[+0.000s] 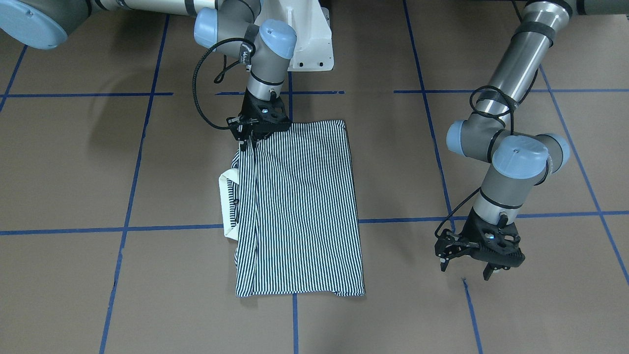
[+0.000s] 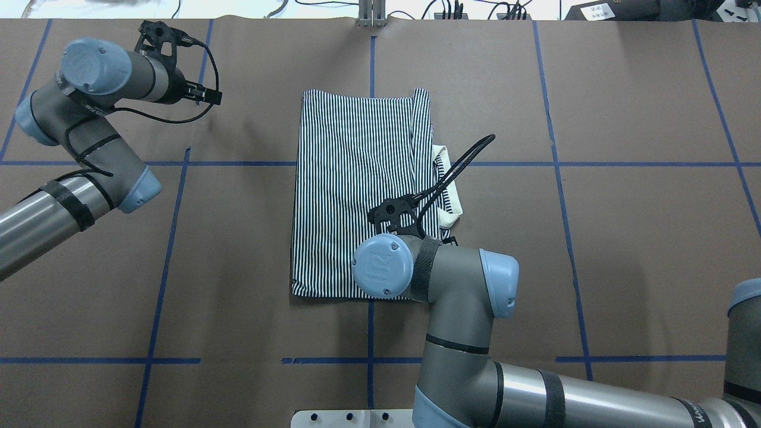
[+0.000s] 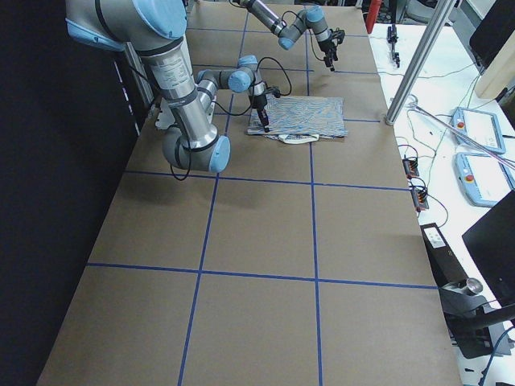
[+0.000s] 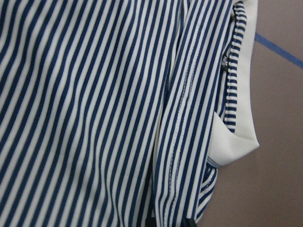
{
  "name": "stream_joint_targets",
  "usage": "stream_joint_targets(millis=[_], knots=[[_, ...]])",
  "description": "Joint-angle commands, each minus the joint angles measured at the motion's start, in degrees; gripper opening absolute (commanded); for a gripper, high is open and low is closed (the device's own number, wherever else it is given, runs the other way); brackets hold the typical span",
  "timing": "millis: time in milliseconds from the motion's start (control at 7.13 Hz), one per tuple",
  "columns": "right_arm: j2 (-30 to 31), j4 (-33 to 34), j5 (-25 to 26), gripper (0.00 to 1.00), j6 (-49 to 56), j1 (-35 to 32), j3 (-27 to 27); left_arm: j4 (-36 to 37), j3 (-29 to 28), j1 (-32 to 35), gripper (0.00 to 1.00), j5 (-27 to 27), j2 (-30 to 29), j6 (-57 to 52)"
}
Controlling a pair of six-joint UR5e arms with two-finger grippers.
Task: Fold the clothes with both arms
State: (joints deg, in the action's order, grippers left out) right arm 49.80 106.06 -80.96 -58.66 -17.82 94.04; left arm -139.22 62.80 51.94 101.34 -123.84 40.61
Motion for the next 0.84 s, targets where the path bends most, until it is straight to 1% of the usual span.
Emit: stream_joint_targets(millis=[0, 421, 702], knots=[[0.5, 0.6, 0.4, 0.21, 1.6, -0.7, 0.9, 0.0, 0.0, 0.0, 1.0, 0.0, 0.0, 0.0], [7.0, 0.6, 1.1, 0.22, 1.6, -0.8, 7.5, 0.0, 0.0, -0.1, 1.0, 0.0, 0.0, 0.4], [9.2, 0.4, 3.2, 0.23, 1.4, 0.1, 8.2, 0.0, 0.0, -0.2, 1.0, 0.0, 0.0, 0.4]])
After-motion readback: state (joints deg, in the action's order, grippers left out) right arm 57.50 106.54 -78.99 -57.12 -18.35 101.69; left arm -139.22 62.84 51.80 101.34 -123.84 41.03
